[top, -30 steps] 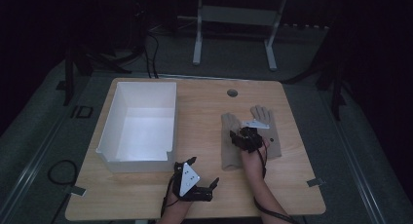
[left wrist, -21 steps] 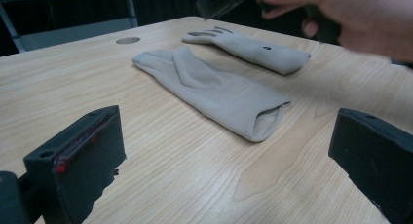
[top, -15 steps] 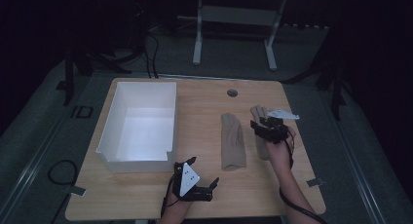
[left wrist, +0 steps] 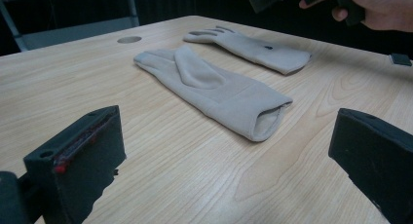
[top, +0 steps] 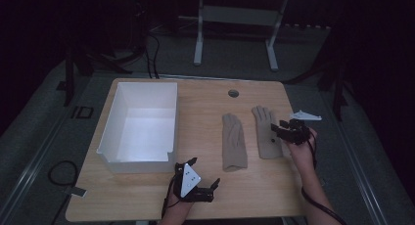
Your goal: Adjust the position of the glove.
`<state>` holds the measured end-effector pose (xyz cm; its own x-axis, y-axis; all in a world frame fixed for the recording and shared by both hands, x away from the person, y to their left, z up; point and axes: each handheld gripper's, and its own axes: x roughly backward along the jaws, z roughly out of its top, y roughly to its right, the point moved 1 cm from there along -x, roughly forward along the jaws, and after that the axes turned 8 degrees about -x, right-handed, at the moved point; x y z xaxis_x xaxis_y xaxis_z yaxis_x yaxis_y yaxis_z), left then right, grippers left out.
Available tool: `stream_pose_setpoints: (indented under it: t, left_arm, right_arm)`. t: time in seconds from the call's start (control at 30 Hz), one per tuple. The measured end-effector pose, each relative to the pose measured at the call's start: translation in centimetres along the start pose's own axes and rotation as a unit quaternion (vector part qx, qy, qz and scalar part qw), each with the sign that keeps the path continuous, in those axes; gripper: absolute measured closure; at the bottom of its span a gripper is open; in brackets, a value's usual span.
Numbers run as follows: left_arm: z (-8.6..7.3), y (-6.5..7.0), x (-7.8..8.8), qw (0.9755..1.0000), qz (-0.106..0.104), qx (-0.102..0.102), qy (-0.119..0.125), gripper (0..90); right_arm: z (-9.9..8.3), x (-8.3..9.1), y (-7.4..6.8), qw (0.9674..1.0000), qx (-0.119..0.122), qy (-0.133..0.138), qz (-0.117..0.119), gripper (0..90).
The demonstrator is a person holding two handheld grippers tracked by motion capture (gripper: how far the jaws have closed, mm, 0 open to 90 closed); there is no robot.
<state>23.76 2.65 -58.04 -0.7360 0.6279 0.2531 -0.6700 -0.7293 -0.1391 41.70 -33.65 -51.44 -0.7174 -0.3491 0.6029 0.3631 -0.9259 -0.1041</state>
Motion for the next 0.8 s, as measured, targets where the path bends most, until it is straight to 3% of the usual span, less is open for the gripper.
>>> stream_pose_setpoints:
  t: [0.13,0.37,0.4,0.47,0.53,0.57,0.7,0.8]
  left_arm:
    - [0.0,0.0,0.0,1.0,0.001,0.002,0.001,0.1]
    - [0.0,0.0,0.0,1.0,0.002,0.002,0.001,0.1]
    - [0.0,-0.1,0.1,1.0,0.002,0.002,0.001,0.1]
    - [0.0,-0.1,0.1,1.0,0.002,0.004,0.002,0.1]
    - [0.0,0.0,0.1,1.0,0.002,0.003,0.002,0.1]
    - [0.0,0.0,0.1,1.0,0.001,0.003,0.003,0.1]
    - [0.0,0.0,0.1,1.0,0.002,0.004,0.002,0.1]
    - [0.0,-0.1,0.1,1.0,0.002,0.003,0.001,0.1]
  right_arm:
    - [-1.2,-1.5,1.0,0.9998,-0.008,-0.016,-0.008,51.5]
    - [-2.0,-3.5,0.5,0.9994,-0.019,-0.028,-0.004,48.1]
    - [-2.2,-4.1,0.3,0.999,-0.01,-0.038,-0.019,48.1]
    - [-2.6,-4.8,0.4,0.9984,-0.01,-0.051,-0.021,54.4]
    - [-2.6,-4.9,0.3,0.9987,-0.005,-0.046,-0.022,58.4]
    - [-2.6,-4.8,0.2,0.9985,-0.007,-0.049,-0.02,72.9]
    - [-2.6,-4.7,0.2,0.9983,-0.016,-0.051,-0.024,80.5]
    - [-2.7,-4.6,-0.1,0.9978,-0.037,-0.042,-0.035,83.3]
